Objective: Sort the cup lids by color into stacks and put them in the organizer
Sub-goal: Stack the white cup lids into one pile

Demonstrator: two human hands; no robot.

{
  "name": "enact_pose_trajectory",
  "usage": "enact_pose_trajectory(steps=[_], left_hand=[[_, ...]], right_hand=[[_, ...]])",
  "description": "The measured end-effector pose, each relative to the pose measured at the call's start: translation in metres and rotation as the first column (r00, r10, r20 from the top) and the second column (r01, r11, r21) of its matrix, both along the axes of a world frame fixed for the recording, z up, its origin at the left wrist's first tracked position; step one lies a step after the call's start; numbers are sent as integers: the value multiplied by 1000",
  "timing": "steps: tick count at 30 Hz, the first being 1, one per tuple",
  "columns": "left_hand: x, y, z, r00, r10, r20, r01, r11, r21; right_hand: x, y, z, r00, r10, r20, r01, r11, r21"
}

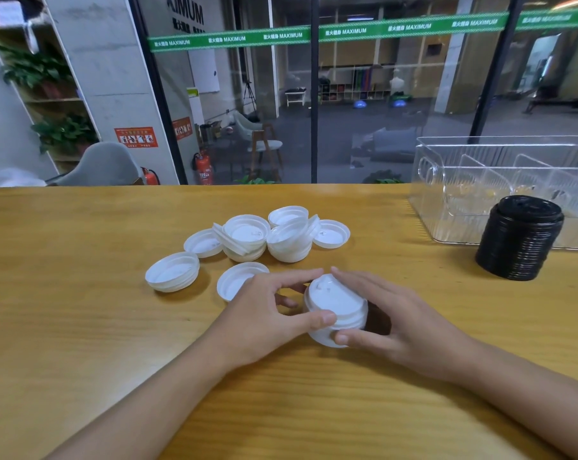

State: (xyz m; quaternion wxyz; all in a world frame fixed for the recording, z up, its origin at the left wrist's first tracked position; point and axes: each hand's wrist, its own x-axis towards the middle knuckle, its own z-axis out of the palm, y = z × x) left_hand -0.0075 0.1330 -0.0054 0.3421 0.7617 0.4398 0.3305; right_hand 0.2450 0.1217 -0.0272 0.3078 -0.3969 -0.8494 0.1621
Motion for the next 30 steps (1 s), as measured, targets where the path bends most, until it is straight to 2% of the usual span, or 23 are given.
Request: enact_pose_trajectory(steps=[8,14,17,21,24,26,30], left_hand=[[0,1,-3,999,-21,-24,21,1000,4],[-6,1,4,990,-65,-124,79,991,111],[-21,8,8,975,59,-215,2,961,276],[-39,19,12,883,305,-358,-136,894,426],[-44,20,18,787,406,-465,-202,881,427],[-45,19,20,743,411,-528,-224,897,382],[-40,14,19,772,387,-505,-215,906,366]], right_hand=[[-1,-2,1,1000,-8,16,8,1000,10],[-2,-2,2,1000,-21,18,21,1000,23],[-1,-2,2,999,-33,12,33,999,15],[-1,-2,1,999,-40,21,40,999,2],[0,-2,1,999,-39,27,40,999,-9],[0,-2,1,999,-40,27,40,999,-13],[0,-3,1,999,-41,25,41,999,-12]])
